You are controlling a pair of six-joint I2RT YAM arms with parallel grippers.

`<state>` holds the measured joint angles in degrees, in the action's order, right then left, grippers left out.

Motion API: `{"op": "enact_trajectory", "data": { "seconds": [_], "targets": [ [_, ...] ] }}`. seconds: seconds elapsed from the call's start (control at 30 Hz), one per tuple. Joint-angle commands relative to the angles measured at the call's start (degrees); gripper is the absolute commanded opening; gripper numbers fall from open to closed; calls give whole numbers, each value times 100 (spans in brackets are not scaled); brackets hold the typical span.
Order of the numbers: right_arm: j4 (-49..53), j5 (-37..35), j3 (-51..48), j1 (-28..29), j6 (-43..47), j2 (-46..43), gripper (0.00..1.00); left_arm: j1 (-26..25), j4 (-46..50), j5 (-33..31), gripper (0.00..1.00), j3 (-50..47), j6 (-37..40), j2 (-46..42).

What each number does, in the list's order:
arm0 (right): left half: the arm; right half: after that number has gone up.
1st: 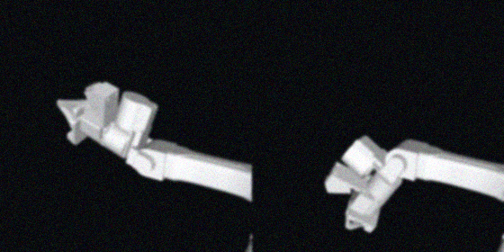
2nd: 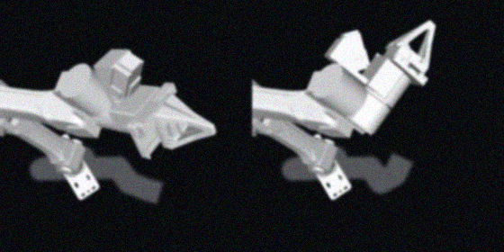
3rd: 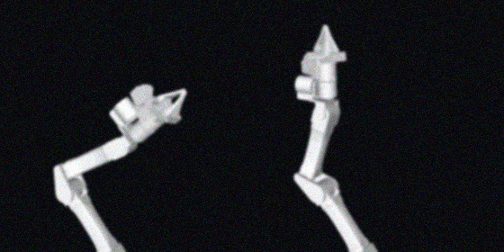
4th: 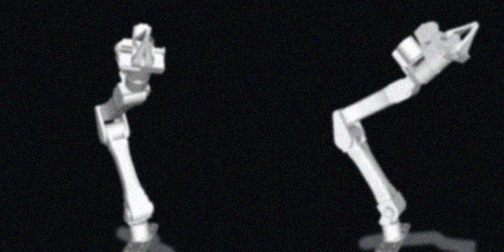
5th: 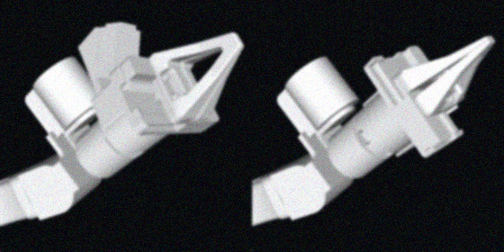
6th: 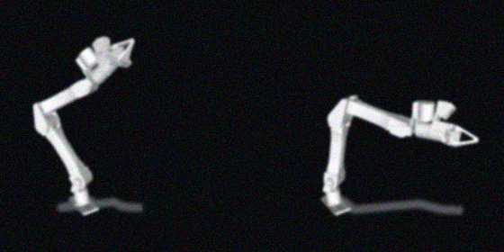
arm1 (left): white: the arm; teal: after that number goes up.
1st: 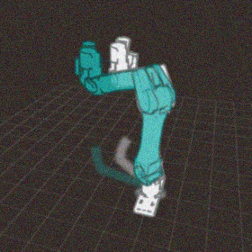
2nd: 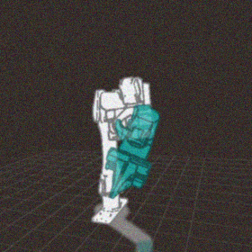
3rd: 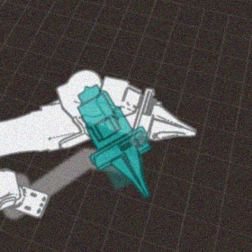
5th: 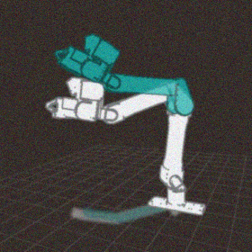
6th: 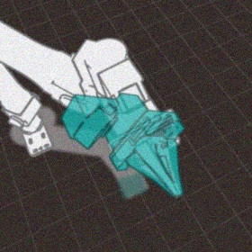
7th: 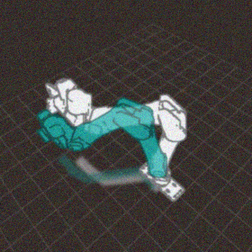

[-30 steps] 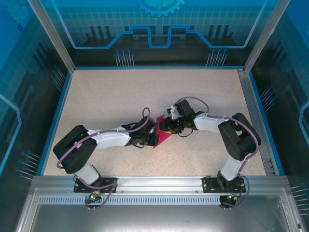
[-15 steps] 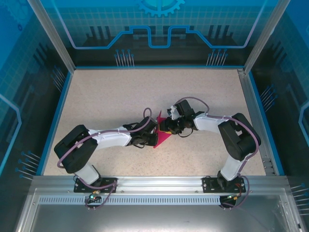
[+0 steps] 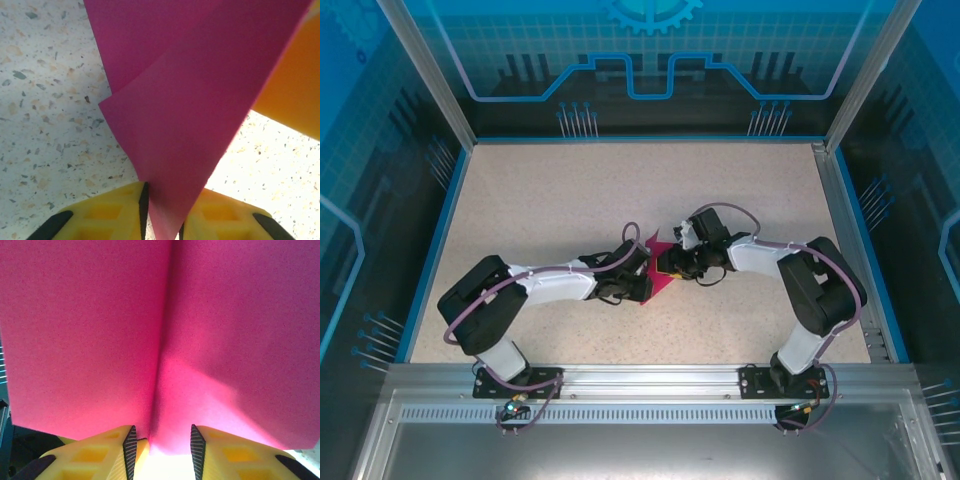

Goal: Fold a paper plane with a square sheet of paper (pick it up from the middle)
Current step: Fourth fold the wing at the center of the table.

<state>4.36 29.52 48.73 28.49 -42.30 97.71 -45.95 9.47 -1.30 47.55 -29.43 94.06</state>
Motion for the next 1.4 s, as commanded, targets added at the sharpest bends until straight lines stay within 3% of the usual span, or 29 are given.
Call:
{"op": "enact_trajectory", "data": {
  "seconds": [0.0, 0.33, 0.83, 1.03, 1.37],
  "targets": [
    [83, 54, -19, -37, 108, -68, 37, -106, 219, -122, 27, 210, 86, -176],
    [136, 58, -46, -45, 153, -95, 37, -267, 328, -404, 24, 257, 25, -187],
    [254, -8, -134, -89, 179, -276, 37, -278, 365, -445, 9, 349, 164, 23],
    [312, -44, -177, -162, 181, -456, 37, -257, 147, -163, 4, 301, 212, 186],
    [82, 194, -135, -170, 113, -447, 33, 183, -622, 968, 4, -121, -44, 202]
  ]
}}
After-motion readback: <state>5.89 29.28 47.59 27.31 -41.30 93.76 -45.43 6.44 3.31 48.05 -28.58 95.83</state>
